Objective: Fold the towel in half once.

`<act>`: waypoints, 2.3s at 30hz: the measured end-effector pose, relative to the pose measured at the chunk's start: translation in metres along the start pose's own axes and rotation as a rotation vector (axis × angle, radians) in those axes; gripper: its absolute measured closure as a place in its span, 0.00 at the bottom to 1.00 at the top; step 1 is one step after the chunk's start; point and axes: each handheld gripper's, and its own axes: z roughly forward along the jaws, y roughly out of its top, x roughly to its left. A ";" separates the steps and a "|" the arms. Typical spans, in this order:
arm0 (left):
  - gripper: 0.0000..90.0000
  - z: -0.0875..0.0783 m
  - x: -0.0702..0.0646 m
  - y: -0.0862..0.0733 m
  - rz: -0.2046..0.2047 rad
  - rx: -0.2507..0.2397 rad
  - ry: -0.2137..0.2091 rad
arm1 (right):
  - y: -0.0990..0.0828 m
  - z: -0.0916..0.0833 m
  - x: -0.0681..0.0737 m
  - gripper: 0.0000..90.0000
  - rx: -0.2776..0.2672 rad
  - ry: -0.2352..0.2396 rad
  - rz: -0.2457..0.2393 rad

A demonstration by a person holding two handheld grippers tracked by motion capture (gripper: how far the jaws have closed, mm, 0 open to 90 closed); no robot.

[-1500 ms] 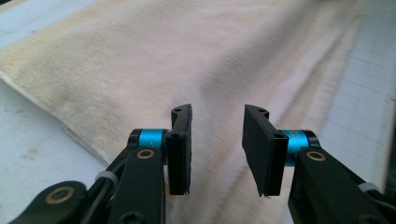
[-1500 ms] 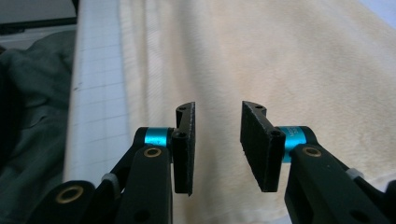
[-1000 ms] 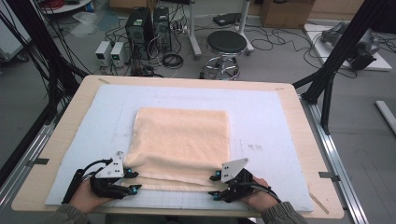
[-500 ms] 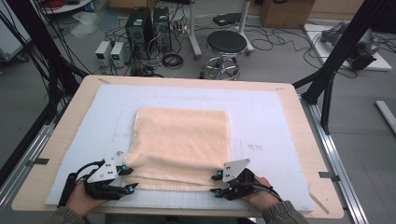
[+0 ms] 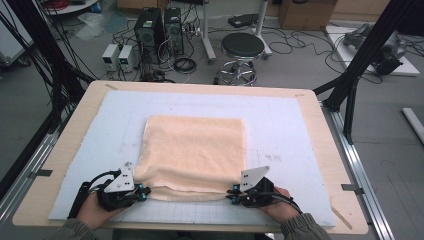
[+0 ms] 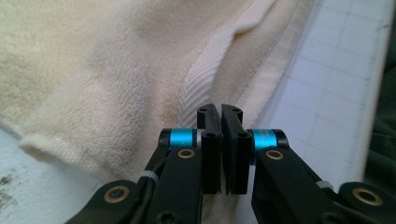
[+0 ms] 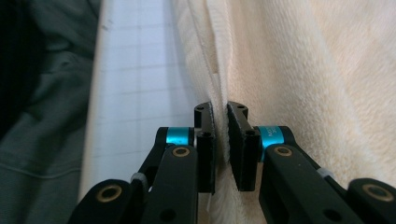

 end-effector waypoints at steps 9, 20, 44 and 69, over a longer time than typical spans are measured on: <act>0.86 -0.037 -0.025 0.008 0.054 -0.045 -0.092 | 0.003 -0.020 0.024 0.71 -0.062 0.134 0.043; 0.79 0.002 -0.006 -0.007 0.022 0.038 -0.083 | 0.004 0.005 0.017 0.70 0.016 0.074 -0.005; 0.61 -0.036 0.007 0.011 -0.034 -0.112 -0.061 | 0.016 -0.044 -0.012 0.60 -0.149 -0.005 0.066; 0.91 0.073 0.169 0.035 -0.359 -0.038 0.282 | -0.003 0.020 -0.192 0.87 -0.039 -0.284 0.350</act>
